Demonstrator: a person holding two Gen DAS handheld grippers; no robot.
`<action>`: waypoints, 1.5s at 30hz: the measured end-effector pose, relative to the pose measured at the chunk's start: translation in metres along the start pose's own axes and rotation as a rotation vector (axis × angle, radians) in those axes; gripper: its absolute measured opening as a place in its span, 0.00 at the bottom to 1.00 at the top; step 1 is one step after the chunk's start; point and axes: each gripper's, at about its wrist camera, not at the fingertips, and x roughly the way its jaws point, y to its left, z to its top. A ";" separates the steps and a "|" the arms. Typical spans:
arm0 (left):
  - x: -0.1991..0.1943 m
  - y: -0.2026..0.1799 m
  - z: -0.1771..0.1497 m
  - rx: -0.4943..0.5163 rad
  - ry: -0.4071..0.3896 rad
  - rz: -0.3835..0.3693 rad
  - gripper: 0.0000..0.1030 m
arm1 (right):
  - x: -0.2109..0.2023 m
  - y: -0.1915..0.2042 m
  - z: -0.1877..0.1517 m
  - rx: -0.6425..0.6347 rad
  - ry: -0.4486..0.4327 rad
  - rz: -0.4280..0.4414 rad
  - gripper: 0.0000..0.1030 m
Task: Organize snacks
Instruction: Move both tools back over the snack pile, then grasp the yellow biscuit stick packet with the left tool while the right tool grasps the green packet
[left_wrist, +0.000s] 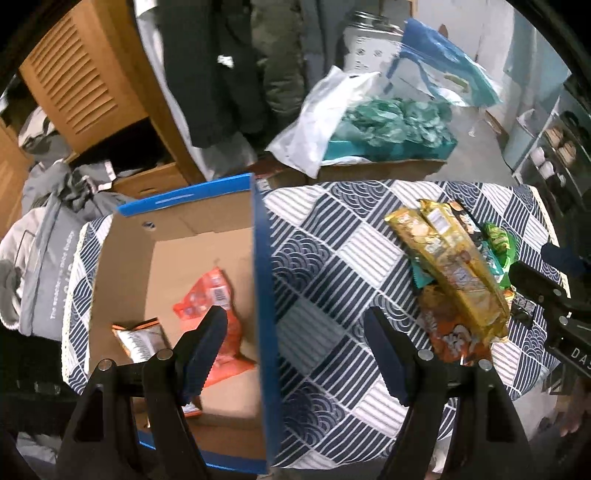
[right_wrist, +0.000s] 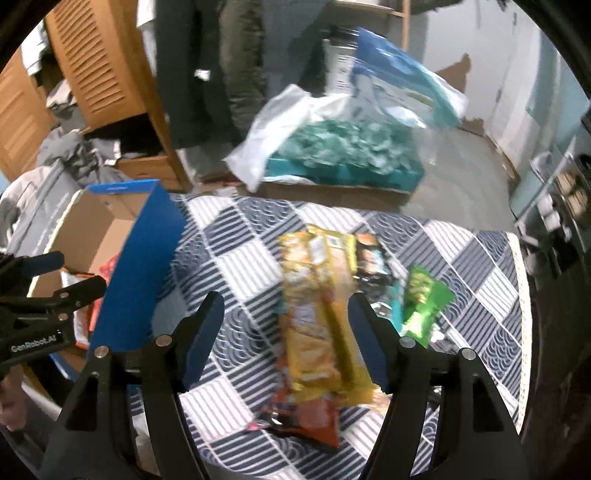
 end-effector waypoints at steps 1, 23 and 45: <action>0.002 -0.006 0.001 0.006 0.007 -0.006 0.75 | 0.000 -0.006 -0.002 0.010 0.001 -0.005 0.68; 0.063 -0.071 0.015 0.021 0.162 -0.060 0.75 | 0.044 -0.084 -0.038 0.127 0.114 -0.050 0.68; 0.113 -0.091 0.023 -0.069 0.276 -0.154 0.75 | 0.070 -0.051 -0.059 0.019 0.191 0.064 0.68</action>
